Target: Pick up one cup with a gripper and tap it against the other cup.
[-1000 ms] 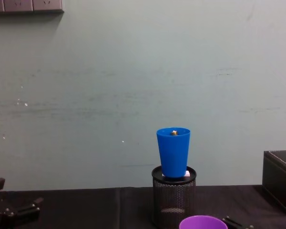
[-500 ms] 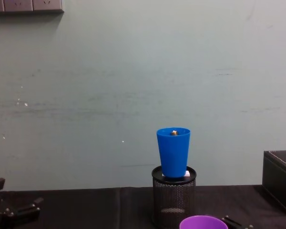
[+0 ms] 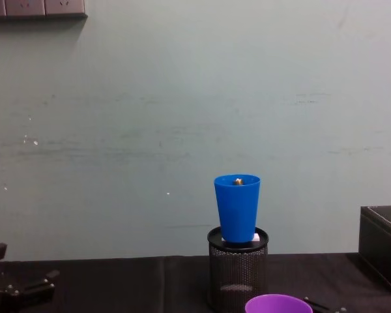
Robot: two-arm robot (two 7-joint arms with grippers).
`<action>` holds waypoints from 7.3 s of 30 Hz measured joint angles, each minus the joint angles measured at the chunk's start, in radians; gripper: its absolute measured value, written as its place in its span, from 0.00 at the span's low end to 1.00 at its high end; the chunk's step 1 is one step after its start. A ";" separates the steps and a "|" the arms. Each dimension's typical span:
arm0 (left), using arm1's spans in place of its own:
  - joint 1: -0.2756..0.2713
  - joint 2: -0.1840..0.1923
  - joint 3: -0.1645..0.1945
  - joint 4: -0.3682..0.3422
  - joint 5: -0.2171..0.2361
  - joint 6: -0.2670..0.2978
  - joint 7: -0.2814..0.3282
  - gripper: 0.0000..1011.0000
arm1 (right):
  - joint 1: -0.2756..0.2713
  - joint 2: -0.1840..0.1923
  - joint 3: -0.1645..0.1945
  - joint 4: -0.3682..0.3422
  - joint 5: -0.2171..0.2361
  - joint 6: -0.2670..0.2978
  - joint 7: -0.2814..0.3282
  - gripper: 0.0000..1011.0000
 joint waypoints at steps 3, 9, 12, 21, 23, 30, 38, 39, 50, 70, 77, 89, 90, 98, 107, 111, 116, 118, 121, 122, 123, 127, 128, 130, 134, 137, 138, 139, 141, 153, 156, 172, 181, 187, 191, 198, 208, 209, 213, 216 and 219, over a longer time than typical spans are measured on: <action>0.000 0.000 0.000 0.000 0.000 0.000 0.000 0.99 | 0.000 0.000 0.000 0.000 0.000 0.000 0.000 0.77; 0.000 0.000 0.000 0.000 0.000 0.000 0.000 0.99 | -0.002 0.002 0.005 -0.018 0.006 0.008 0.001 0.75; 0.000 0.000 0.000 0.000 0.000 0.000 0.000 0.99 | -0.002 0.010 0.008 -0.054 0.010 0.028 0.003 0.74; 0.000 0.000 0.000 0.000 0.000 0.000 0.000 0.99 | 0.005 0.036 0.029 -0.192 0.058 0.143 -0.006 0.74; 0.000 0.000 0.000 0.000 0.000 0.000 0.000 0.99 | 0.011 0.042 0.033 -0.223 0.071 0.166 -0.012 0.74; 0.000 0.000 0.000 0.000 0.000 0.000 0.000 0.99 | 0.033 0.058 0.034 -0.273 0.088 0.208 -0.027 0.74; 0.000 0.000 0.000 0.000 0.000 0.000 0.000 0.99 | 0.058 0.076 0.029 -0.313 0.101 0.245 -0.042 0.74; 0.000 0.000 0.000 0.000 0.000 0.000 0.000 0.99 | 0.059 0.077 0.028 -0.316 0.103 0.247 -0.043 0.74; 0.000 0.000 0.000 0.000 0.000 0.000 0.000 0.99 | 0.059 0.077 0.028 -0.318 0.106 0.248 -0.045 0.74; 0.000 0.000 0.000 0.000 0.000 0.000 0.000 0.99 | 0.058 0.076 0.028 -0.314 0.102 0.245 -0.043 0.74; 0.000 0.000 0.000 0.000 0.000 0.000 0.000 0.99 | 0.058 0.076 0.028 -0.313 0.101 0.244 -0.042 0.74; 0.000 0.000 0.000 0.000 0.000 0.000 0.000 0.99 | 0.058 0.076 0.028 -0.313 0.101 0.244 -0.042 0.74; 0.000 0.000 0.000 0.000 0.000 0.000 0.000 0.99 | 0.058 0.076 0.028 -0.313 0.101 0.244 -0.042 0.74; 0.000 0.000 0.000 0.000 0.000 0.000 0.000 0.99 | 0.058 0.076 0.028 -0.313 0.101 0.244 -0.042 0.74; 0.000 0.000 0.000 0.000 0.000 0.000 0.000 0.99 | 0.058 0.076 0.028 -0.313 0.102 0.244 -0.042 0.74; 0.000 0.000 0.000 0.000 0.000 0.000 0.000 0.99 | 0.058 0.076 0.028 -0.313 0.102 0.244 -0.042 0.74; 0.000 0.000 0.000 0.000 0.000 0.000 0.000 0.99 | 0.058 0.076 0.028 -0.313 0.102 0.244 -0.042 0.74; 0.000 0.000 0.000 0.000 0.000 0.000 0.000 0.99 | 0.058 0.076 0.028 -0.313 0.102 0.244 -0.042 0.74; 0.000 0.000 0.000 0.000 0.000 0.000 0.000 0.99 | 0.058 0.076 0.028 -0.313 0.102 0.244 -0.042 0.74; 0.000 0.000 0.000 0.000 0.000 0.000 0.000 0.99 | 0.058 0.076 0.028 -0.313 0.102 0.244 -0.042 0.74; 0.000 0.000 0.000 0.000 0.000 0.000 0.000 0.99 | 0.058 0.076 0.028 -0.313 0.102 0.244 -0.042 0.74; 0.000 0.000 0.000 0.000 0.000 0.000 0.000 0.99 | 0.058 0.076 0.028 -0.313 0.101 0.244 -0.042 0.74; 0.000 0.000 0.000 0.000 0.000 0.000 0.000 0.99 | 0.058 0.076 0.028 -0.313 0.101 0.244 -0.042 0.74; 0.000 0.000 0.000 0.000 0.000 0.000 0.000 0.99 | 0.058 0.076 0.028 -0.313 0.101 0.244 -0.042 0.74; 0.000 0.000 0.000 0.000 0.000 0.000 0.000 0.99 | 0.058 0.076 0.028 -0.313 0.101 0.244 -0.042 0.74; 0.000 0.000 0.000 0.000 0.000 0.000 0.000 0.99 | 0.058 0.076 0.028 -0.313 0.101 0.244 -0.042 0.74; 0.000 0.000 0.000 0.000 0.000 0.000 0.000 0.99 | 0.058 0.076 0.028 -0.313 0.101 0.244 -0.042 0.74; 0.000 0.000 0.000 0.000 0.000 0.000 0.000 0.99 | 0.058 0.076 0.028 -0.313 0.101 0.244 -0.042 0.74; 0.000 0.000 0.000 0.000 0.000 0.000 0.000 0.99 | 0.058 0.076 0.028 -0.313 0.101 0.244 -0.042 0.74; 0.000 0.000 0.000 0.000 0.000 0.000 0.000 0.99 | 0.058 0.076 0.028 -0.313 0.101 0.244 -0.042 0.74; 0.000 0.000 0.000 0.000 0.000 0.000 0.000 0.99 | 0.058 0.076 0.028 -0.313 0.101 0.244 -0.042 0.74; 0.000 0.000 0.000 0.000 0.000 0.000 0.000 0.99 | 0.058 0.076 0.028 -0.313 0.101 0.244 -0.042 0.74; 0.000 0.000 0.000 0.000 0.000 0.000 0.000 0.99 | 0.058 0.076 0.028 -0.313 0.101 0.244 -0.042 0.74; 0.000 0.000 0.000 0.000 0.000 0.000 0.000 0.99 | 0.058 0.076 0.028 -0.313 0.101 0.244 -0.042 0.74; 0.000 0.000 0.000 0.000 0.000 0.000 0.000 0.99 | 0.058 0.076 0.028 -0.313 0.101 0.244 -0.042 0.74; 0.000 0.000 0.000 0.000 0.000 0.000 0.000 0.99 | 0.058 0.076 0.028 -0.313 0.101 0.244 -0.042 0.74; 0.000 0.000 0.000 0.000 0.000 0.000 0.000 0.99 | 0.058 0.076 0.028 -0.313 0.101 0.244 -0.042 0.74; 0.000 0.000 0.000 0.000 0.000 0.000 0.000 0.99 | 0.058 0.076 0.028 -0.313 0.101 0.244 -0.042 0.74; 0.000 0.000 0.000 0.000 0.000 0.000 0.000 0.99 | 0.058 0.076 0.028 -0.313 0.101 0.244 -0.042 0.74; 0.000 0.000 0.000 0.000 0.000 0.000 0.000 0.99 | 0.058 0.076 0.028 -0.313 0.101 0.244 -0.042 0.74; 0.000 0.000 0.000 0.000 0.000 0.000 0.000 0.99 | 0.058 0.076 0.028 -0.313 0.101 0.244 -0.042 0.74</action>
